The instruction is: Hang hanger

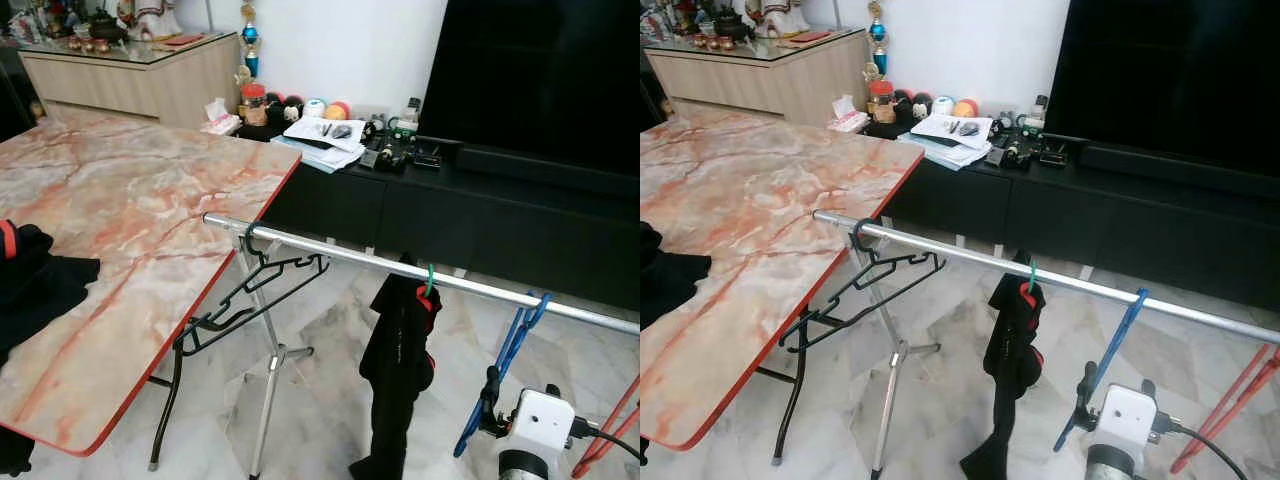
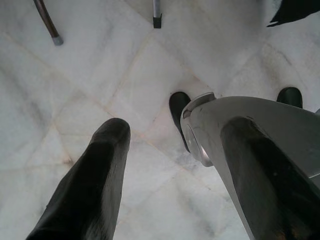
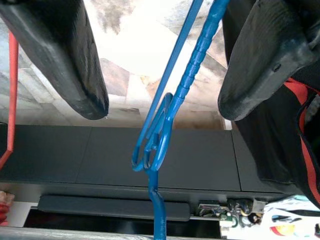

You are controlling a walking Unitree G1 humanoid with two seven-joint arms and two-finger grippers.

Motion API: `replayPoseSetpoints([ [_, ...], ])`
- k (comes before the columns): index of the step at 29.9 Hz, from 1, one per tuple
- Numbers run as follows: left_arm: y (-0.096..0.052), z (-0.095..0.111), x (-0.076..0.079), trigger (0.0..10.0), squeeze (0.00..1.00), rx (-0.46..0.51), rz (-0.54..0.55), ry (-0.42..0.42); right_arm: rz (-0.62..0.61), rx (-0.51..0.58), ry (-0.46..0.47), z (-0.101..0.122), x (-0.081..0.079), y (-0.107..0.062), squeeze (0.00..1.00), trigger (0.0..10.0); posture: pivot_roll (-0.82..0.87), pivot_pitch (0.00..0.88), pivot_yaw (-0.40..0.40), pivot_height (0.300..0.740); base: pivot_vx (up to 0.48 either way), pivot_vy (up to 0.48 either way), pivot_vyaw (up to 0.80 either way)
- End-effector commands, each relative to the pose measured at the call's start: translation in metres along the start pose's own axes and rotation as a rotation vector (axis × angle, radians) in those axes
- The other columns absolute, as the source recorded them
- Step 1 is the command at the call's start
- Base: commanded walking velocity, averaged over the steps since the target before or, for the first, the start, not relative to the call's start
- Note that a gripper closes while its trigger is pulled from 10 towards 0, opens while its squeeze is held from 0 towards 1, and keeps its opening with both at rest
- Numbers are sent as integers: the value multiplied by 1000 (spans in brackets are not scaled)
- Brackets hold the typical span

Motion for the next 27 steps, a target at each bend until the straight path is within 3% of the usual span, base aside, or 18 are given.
replayPoseSetpoints([
  [1,-1,-3,-2,10000,0,-4,5,-6,19,-14,-3,0,-3,4,0,10000,-18,0,-16,740,0,0,0],
  [10,0,-3,-2,10000,0,-5,11,-22,11,-34,-9,3,2,14,0,10000,-34,0,-28,740,0,0,0],
  [27,-1,-1,-3,10000,0,-4,16,-23,27,-52,-6,2,-8,25,0,10000,-23,0,-23,740,-57,0,0],
])
Point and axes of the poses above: a point about 5 cm out from each wrist's last joint towards the gripper, its own y axis pointing out of the wrist towards the gripper, its own z axis along the axis of the wrist's last joint, x = y × z, the point moved 4 cm from there along y, pointing out of the wrist towards the gripper, and after that the axes turned 13 degrees about -y, right-handed, at the moved point
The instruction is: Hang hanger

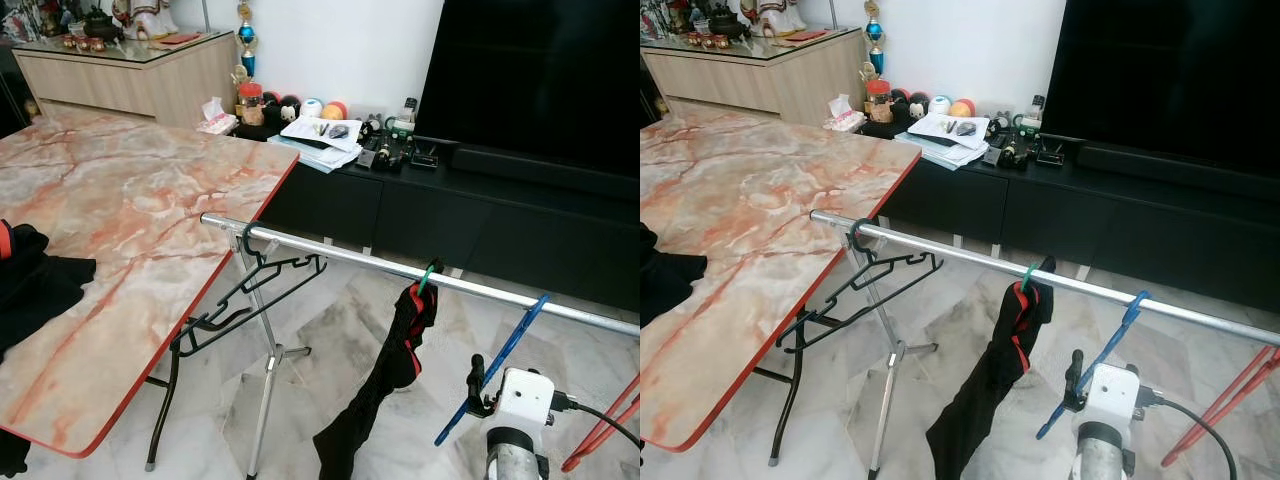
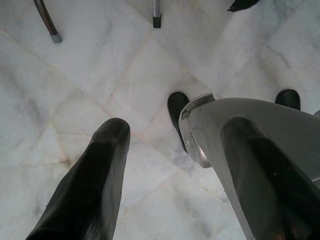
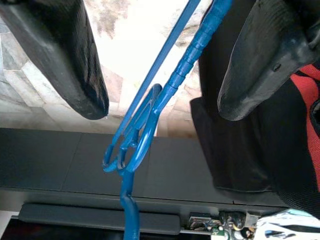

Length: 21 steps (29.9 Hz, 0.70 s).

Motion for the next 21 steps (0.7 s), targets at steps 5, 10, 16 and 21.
replayPoseSetpoints([
  [5,-1,-3,-3,10000,0,-11,7,-8,-14,-11,4,-2,5,4,0,10000,-23,0,-21,740,-256,0,0],
  [10,-1,-2,-3,10000,0,-11,5,-5,-32,-42,-16,-10,6,7,0,10000,-33,0,-18,740,-273,0,0],
  [16,-1,-2,-3,10000,0,-12,3,-3,1,-116,-34,-29,1,10,0,10000,-34,0,-17,740,-289,0,0],
  [21,-1,-2,-3,10000,0,-12,3,-4,40,-172,-55,-42,-7,12,0,10000,-33,0,-17,740,-290,0,0],
])
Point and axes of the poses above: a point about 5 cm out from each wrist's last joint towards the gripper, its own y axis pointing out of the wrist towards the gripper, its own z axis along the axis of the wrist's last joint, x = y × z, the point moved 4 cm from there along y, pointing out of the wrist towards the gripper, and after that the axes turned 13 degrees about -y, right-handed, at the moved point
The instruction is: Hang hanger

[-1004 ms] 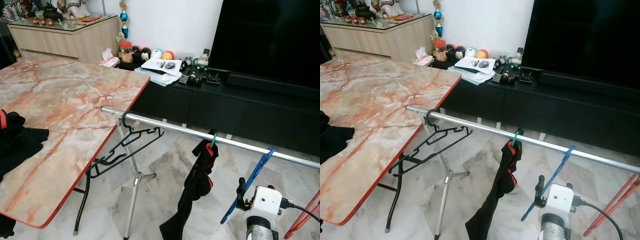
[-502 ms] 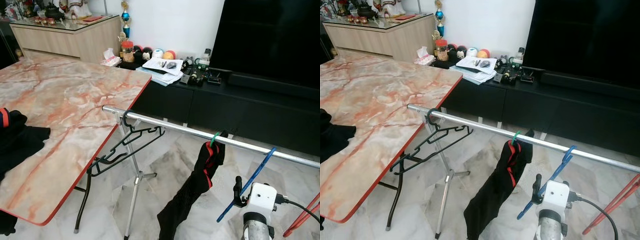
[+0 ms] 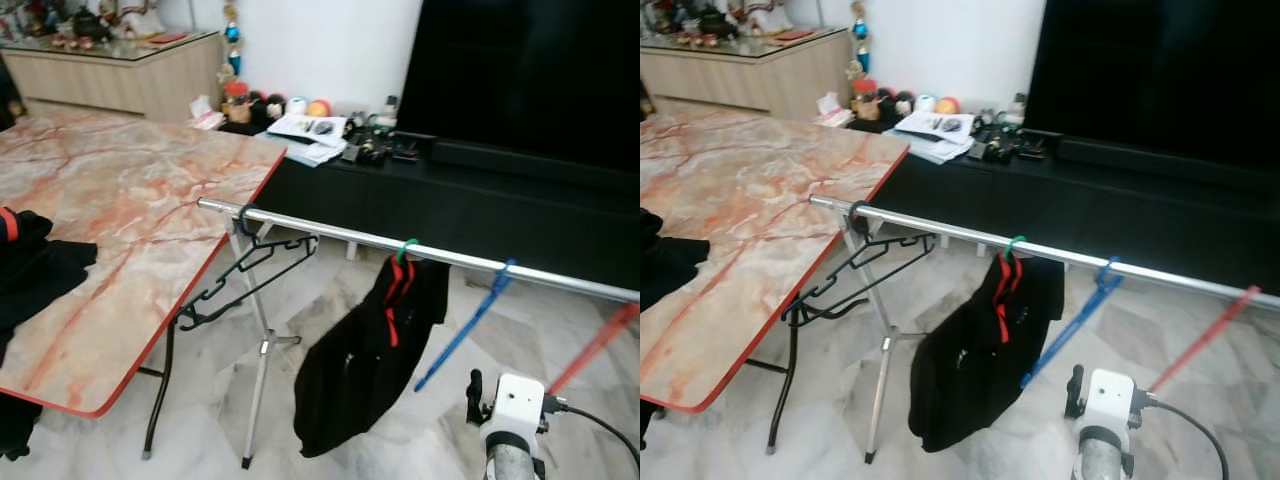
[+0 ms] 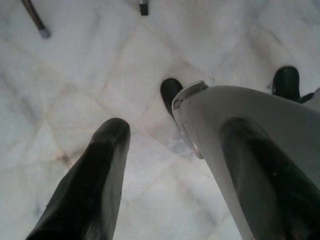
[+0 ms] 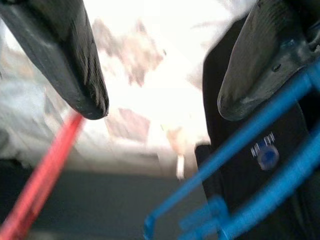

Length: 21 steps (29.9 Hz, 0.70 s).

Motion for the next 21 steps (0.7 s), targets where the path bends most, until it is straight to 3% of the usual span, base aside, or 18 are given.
replayPoseSetpoints([
  [1,0,-2,-1,10000,0,-9,2,-3,5,-16,-1,-4,1,1,0,10000,-33,0,-17,740,-289,0,0],
  [11,0,-2,-1,10000,0,-10,-1,-3,73,-168,-39,-39,-13,-5,0,10000,-29,0,-15,740,-291,0,0],
  [15,0,-3,0,10000,0,-12,-2,-2,92,-293,-35,-68,-15,-16,0,10000,-30,0,-16,740,-290,0,0],
  [21,0,-3,0,10000,0,-12,-5,-5,160,-387,-65,-93,-24,-32,0,10000,-29,0,-16,740,-289,0,0],
])
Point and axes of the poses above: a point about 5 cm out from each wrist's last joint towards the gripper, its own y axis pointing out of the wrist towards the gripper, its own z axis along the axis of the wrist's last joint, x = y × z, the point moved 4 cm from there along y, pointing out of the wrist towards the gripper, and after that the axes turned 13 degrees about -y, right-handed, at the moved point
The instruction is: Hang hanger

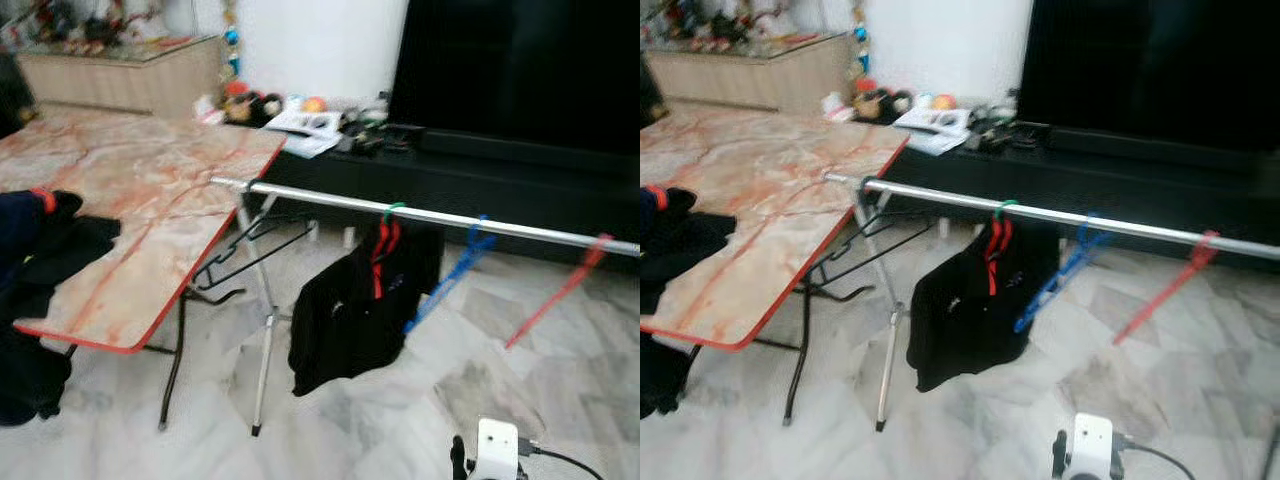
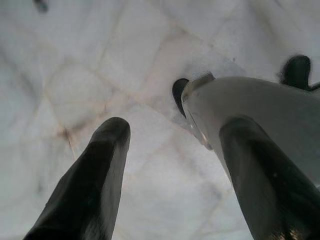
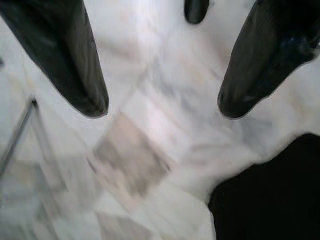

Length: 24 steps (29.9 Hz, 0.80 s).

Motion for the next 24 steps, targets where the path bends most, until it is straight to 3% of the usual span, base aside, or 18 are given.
replayPoseSetpoints([
  [1,0,-5,4,10000,0,-15,-11,-7,17,-36,-13,-8,-1,-1,0,10000,-26,0,-17,740,-289,0,0],
  [3,0,-6,4,10000,0,-17,-11,-4,30,-64,-51,-18,-4,-4,0,10000,-23,0,-17,740,-144,0,0],
  [12,0,-9,4,10000,0,-35,-15,6,93,-104,-63,-31,-18,-9,0,10000,-27,0,-11,740,0,0,0],
  [22,-1,-11,3,10000,0,-38,-9,13,130,-140,-99,-44,-24,-14,0,10000,-27,0,-7,740,0,0,-796],
  [24,-1,-10,3,10000,0,-37,-14,57,135,-160,-103,-51,-24,-17,0,10000,-26,0,-3,740,0,-159,-788],
])
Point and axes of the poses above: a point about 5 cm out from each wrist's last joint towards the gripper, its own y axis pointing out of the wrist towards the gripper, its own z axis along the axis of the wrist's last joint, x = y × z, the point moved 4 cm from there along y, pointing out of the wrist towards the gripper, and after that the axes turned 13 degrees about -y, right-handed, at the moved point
